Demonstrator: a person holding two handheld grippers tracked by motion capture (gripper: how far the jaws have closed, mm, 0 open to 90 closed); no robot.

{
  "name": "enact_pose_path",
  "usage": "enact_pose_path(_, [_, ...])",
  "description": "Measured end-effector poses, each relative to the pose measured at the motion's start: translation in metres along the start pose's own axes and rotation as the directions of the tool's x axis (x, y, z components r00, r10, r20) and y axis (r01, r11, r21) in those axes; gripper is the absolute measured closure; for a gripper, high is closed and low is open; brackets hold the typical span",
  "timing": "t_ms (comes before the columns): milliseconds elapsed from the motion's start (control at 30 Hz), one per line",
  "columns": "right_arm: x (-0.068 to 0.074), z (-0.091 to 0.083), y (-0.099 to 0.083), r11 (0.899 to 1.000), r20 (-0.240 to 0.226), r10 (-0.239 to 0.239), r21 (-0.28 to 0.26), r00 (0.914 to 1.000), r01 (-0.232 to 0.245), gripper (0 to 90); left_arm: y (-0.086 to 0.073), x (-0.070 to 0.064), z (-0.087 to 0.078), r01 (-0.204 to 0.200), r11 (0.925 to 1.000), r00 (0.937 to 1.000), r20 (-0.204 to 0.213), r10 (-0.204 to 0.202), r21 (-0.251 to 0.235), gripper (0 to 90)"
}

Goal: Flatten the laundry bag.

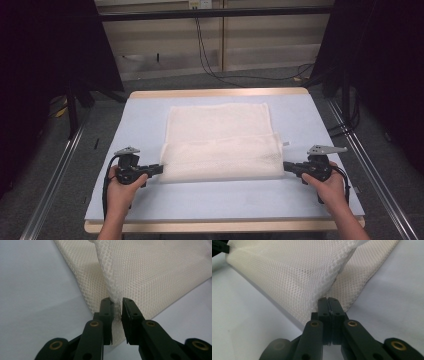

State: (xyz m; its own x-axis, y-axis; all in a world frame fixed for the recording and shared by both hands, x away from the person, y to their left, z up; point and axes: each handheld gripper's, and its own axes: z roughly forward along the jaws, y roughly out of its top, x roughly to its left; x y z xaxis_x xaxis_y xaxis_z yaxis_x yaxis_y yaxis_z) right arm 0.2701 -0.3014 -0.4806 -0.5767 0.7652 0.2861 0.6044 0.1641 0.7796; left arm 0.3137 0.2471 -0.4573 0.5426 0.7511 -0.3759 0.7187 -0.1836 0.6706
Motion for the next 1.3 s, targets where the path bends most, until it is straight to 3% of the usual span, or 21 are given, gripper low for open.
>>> enact_pose_path(100, [0.001, 0.002, -0.002, 0.999, 0.003, -0.023, 0.026, 0.9997, 0.023, 90.0, 0.002, 0.001, -0.002, 0.008, 0.9999, 1.0, 0.0, -0.008, -0.013, 72.8])
enact_pose_path(433, [-0.001, 0.003, -0.003, 0.999, 0.007, -0.014, 0.039, 0.9999, 0.013, 90.0, 0.007, 0.013, -0.012, 0.042, 0.9983, 0.9989, -0.018, -0.043, -0.041, 66.1])
enact_pose_path(633, [-0.001, 0.004, -0.003, 0.999, 0.011, -0.024, 0.037, 0.9996, 0.024, 90.0, 0.007, 0.026, -0.02, 0.097, 0.9931, 0.9941, -0.041, -0.1, -0.066, 72.9])
enact_pose_path(900, [-0.001, 0.005, -0.003, 0.999, 0.011, -0.016, 0.036, 0.9998, 0.015, 90.0, 0.013, 0.026, 0.008, 0.091, 0.9953, 0.9958, -0.003, -0.091, -0.033, 77.9])
enact_pose_path(967, [-0.002, 0.004, -0.003, 0.999, 0.009, -0.022, 0.037, 0.9997, 0.021, 90.0, 0.011, 0.023, 0.013, 0.076, 0.9971, 0.9971, 0.0, -0.076, -0.004, 79.8])
enact_pose_path(1100, [-0.002, 0.003, -0.003, 0.999, 0.0, -0.026, 0.036, 0.9997, 0.026, 90.0, 0.006, 0.015, 0.009, 0.074, 0.9972, 0.9962, 0.046, -0.073, -0.014, 81.3])
enact_pose_path(1300, [0.0, 0.003, -0.006, 0.998, -0.012, -0.04, 0.056, 0.9991, 0.041, 90.0, -0.005, 0.011, 0.003, 0.081, 0.9963, 0.9915, 0.1, -0.083, 0.031, 82.7])
